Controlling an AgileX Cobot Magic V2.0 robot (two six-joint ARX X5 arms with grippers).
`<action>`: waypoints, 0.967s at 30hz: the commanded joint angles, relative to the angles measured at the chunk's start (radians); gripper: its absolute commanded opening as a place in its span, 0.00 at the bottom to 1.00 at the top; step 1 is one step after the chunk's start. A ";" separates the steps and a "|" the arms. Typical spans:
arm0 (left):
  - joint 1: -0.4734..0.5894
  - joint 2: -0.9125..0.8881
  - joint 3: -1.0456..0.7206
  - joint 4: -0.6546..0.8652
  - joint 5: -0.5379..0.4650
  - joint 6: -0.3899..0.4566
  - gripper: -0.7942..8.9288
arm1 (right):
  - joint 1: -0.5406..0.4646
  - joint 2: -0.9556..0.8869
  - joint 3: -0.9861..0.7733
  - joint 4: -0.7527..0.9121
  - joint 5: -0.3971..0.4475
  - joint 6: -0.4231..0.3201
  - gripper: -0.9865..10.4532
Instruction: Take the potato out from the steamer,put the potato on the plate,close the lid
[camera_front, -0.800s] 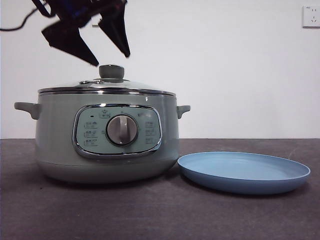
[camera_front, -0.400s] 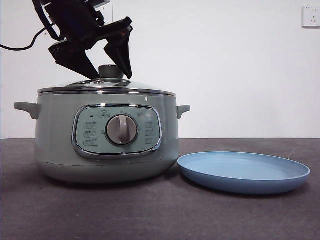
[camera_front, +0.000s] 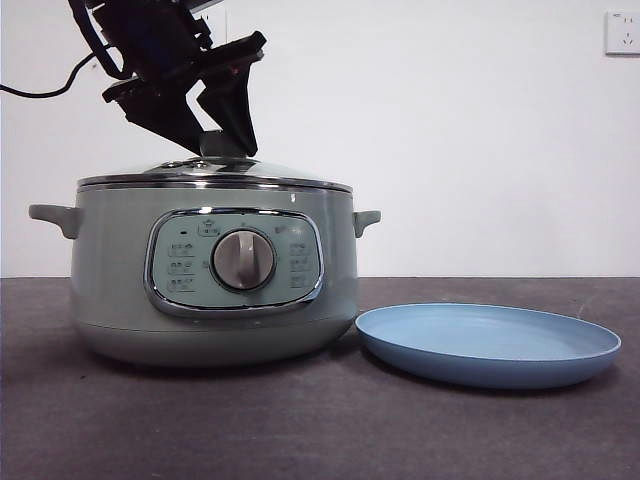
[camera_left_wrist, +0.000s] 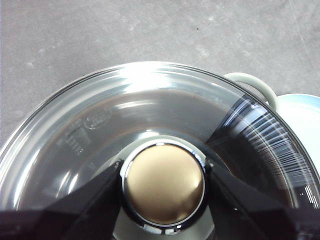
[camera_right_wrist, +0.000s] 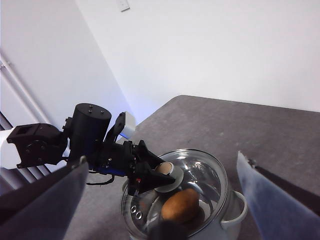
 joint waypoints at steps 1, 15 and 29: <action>0.001 0.006 0.033 0.000 0.010 -0.002 0.07 | 0.002 -0.001 0.003 0.005 -0.001 -0.003 0.52; 0.001 0.002 0.506 -0.290 0.013 0.088 0.07 | 0.014 0.004 0.003 0.005 0.000 0.059 0.52; 0.001 -0.221 0.657 -0.375 0.007 0.153 0.07 | 0.286 0.206 0.186 -0.120 0.201 0.051 0.52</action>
